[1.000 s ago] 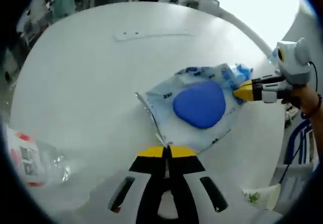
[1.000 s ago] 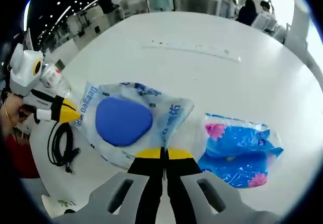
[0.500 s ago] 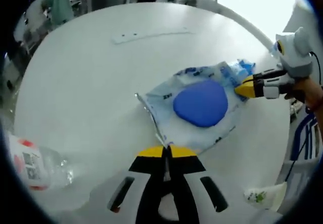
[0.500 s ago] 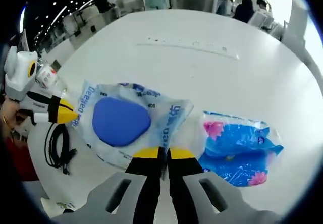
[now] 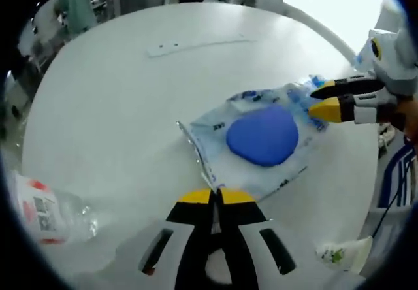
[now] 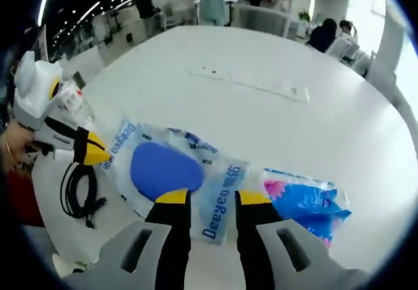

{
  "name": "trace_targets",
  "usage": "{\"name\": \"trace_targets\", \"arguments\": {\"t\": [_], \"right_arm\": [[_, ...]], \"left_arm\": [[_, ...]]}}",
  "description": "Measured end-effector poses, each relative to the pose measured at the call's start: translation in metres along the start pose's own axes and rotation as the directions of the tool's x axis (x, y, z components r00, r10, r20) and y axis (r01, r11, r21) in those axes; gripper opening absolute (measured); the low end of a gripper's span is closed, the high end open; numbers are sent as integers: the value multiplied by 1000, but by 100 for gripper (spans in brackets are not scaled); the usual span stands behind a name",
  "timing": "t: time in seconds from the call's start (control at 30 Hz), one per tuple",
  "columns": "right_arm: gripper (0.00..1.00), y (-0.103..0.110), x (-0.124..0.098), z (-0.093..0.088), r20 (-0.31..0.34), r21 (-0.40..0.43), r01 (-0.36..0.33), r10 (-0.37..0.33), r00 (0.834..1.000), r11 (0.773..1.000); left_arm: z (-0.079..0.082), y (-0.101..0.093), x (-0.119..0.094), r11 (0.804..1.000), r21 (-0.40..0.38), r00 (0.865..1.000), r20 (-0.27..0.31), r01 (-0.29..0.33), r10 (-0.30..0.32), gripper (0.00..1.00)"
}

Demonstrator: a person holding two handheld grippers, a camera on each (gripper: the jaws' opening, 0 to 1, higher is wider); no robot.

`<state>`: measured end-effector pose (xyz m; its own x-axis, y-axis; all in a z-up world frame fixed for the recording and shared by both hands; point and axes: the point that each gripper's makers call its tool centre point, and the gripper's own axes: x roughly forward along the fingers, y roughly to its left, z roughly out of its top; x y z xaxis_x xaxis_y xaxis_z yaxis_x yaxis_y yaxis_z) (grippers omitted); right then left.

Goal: Arrange the tabletop items into an orderly group along one side of the table until the central work area is clear of visible clutter.

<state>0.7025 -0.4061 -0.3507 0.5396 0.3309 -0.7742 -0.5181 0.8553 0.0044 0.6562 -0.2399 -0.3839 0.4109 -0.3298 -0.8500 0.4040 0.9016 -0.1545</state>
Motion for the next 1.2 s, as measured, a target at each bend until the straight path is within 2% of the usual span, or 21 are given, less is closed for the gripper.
{"name": "trace_targets", "arguments": {"t": [0.17, 0.23, 0.27, 0.3, 0.37, 0.4, 0.57, 0.67, 0.77, 0.87, 1.07, 1.13, 1.2], "right_arm": [[35, -1, -3, 0, 21, 7, 0, -1, 1000, 1000], [37, 1, -6, 0, 47, 88, -21, 17, 999, 996], [38, 3, -7, 1, 80, 173, -49, 36, 996, 984], [41, 3, -8, 1, 88, 191, -57, 41, 995, 980], [53, 0, -10, -1, 106, 233, -52, 28, 994, 971], [57, -1, -12, -3, 110, 226, -50, 26, 994, 973], [63, 8, -21, -3, 135, 257, -83, 49, 990, 963], [68, 15, -27, -4, 140, 261, -90, 55, 989, 961], [69, 25, -31, -4, 145, 251, -114, 79, 986, 961], [74, 35, -36, -5, 148, 246, -132, 97, 984, 960], [77, 63, -45, -8, 143, 205, -177, 150, 978, 963], [78, 74, -47, -9, 146, 191, -197, 171, 974, 961], [79, 84, -48, -12, 135, 189, -212, 189, 973, 959]], "left_arm": [[-1, 1, -3, 998, 60, 1000, 4, -18, 17, 4], [0, -1, -8, 997, 79, 1000, 15, -15, 14, 6], [2, -1, -12, 996, 89, 1000, 28, -11, 9, 10], [6, 0, -16, 997, 76, 998, 54, -17, 13, 18], [15, -2, -24, 996, 90, 994, 109, -8, -2, 31], [17, -2, -29, 995, 94, 993, 120, -11, 0, 35], [25, -4, -41, 996, 91, 985, 171, -11, -5, 40], [22, -3, -44, 995, 95, 984, 176, -22, 5, 43], [17, -5, -47, 996, 85, 984, 178, -14, -2, 56], [14, -7, -52, 997, 78, 982, 187, -12, -3, 64], [11, -15, -62, 995, 98, 977, 214, -16, -5, 86], [12, -17, -67, 994, 104, 971, 240, -18, -8, 89], [9, -19, -71, 995, 101, 971, 239, -17, -7, 93]]}}
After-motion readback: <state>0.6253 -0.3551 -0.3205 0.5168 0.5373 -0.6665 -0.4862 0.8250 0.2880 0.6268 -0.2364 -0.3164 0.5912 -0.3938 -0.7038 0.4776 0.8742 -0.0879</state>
